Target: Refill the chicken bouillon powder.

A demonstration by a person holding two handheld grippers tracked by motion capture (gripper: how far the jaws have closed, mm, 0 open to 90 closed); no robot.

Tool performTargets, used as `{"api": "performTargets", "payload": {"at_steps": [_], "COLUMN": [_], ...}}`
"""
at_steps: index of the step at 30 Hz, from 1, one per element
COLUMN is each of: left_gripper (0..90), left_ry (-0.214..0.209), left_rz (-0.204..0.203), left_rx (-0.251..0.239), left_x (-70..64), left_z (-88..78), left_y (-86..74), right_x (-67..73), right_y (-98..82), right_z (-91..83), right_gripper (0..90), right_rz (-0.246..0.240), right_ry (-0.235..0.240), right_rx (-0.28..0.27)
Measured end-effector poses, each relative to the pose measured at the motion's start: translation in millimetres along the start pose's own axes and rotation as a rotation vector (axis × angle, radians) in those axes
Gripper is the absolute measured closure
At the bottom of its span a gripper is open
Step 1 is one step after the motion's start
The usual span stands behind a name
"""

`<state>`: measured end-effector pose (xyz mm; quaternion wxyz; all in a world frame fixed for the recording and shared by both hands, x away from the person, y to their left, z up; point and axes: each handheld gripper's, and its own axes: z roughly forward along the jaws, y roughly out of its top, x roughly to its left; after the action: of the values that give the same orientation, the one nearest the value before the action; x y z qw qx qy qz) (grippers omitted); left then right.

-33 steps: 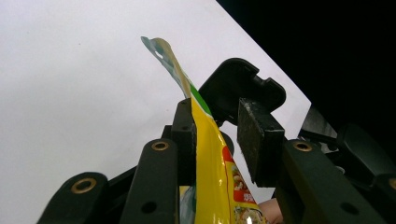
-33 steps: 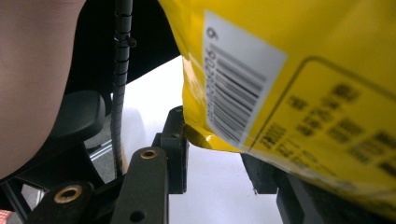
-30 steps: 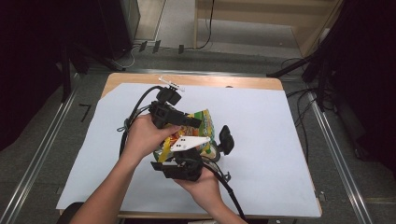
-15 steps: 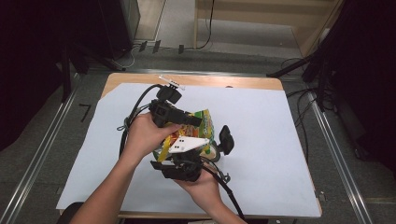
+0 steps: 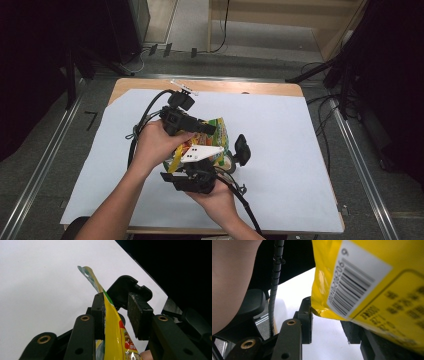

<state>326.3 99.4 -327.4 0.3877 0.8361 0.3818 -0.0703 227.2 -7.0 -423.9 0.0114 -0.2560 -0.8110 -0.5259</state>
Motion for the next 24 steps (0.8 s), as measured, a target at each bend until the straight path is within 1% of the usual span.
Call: {"api": "performTargets", "payload": {"at_steps": [16, 24], "left_gripper": [68.6, 68.6], "left_ry": [-0.005, -0.004], "left_rz": [-0.007, -0.003], "left_rx": [-0.001, 0.008], "left_x": [1.3, 1.5], "left_z": [1.1, 0.9], "left_y": [-0.5, -0.7], "right_x": [0.0, 0.1], "right_y": [-0.5, -0.8], "right_z": [0.0, 0.4], "right_gripper": [65.5, 65.4], "right_rz": [-0.005, -0.009], "right_ry": [-0.007, -0.009], "right_rx": [0.005, 0.006]}}
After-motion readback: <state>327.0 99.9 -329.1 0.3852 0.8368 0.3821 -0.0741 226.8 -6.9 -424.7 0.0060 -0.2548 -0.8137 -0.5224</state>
